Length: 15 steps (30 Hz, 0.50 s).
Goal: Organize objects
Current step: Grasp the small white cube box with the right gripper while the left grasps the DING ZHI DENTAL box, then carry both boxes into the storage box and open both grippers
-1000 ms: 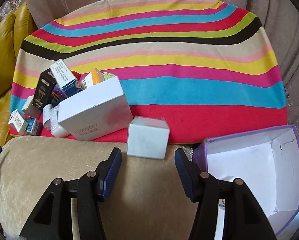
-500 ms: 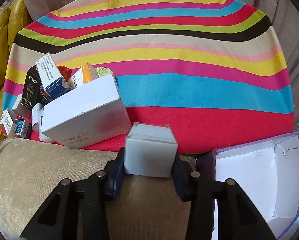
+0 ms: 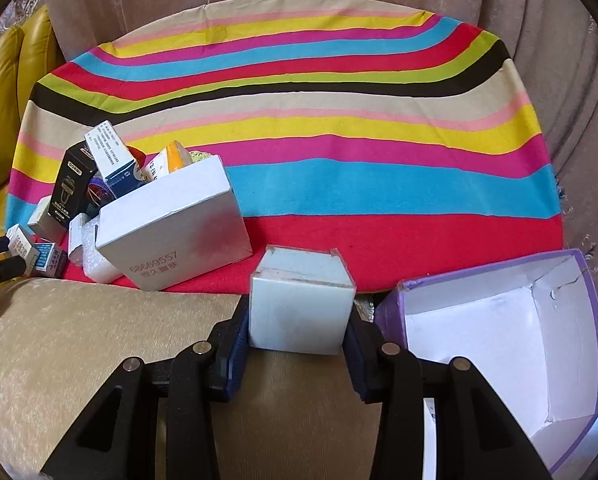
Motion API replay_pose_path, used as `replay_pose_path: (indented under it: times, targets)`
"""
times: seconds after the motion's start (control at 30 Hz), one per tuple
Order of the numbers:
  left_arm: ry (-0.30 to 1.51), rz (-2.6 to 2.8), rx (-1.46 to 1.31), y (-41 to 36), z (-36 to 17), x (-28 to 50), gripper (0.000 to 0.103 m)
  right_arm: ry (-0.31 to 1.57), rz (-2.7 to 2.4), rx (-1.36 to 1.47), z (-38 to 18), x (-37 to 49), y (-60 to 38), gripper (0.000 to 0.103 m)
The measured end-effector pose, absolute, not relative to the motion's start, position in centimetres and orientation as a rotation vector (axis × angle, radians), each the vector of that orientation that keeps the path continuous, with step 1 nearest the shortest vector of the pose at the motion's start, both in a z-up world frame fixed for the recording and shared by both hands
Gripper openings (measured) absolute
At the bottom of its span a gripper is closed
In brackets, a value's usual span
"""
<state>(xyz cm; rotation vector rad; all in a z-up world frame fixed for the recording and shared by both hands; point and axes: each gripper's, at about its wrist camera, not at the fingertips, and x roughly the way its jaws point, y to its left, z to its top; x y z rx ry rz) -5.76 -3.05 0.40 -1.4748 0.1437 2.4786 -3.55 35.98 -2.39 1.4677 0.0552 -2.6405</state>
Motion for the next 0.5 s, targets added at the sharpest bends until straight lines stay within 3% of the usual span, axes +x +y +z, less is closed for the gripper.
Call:
replay_pose_path:
  times: [0.1, 0.5]
  targets:
    - [0.202, 2.491, -1.47, -2.7, 0.5, -5.4, 0.084, 0.059, -2.644, 1.462, -2.4, -3.7, 35.8, 0.043]
    - [0.23, 2.451, -1.476, -1.3, 0.3, -5.0, 0.083, 0.032, -2.663, 1.436, -1.8, -2.4, 36.1, 0.043]
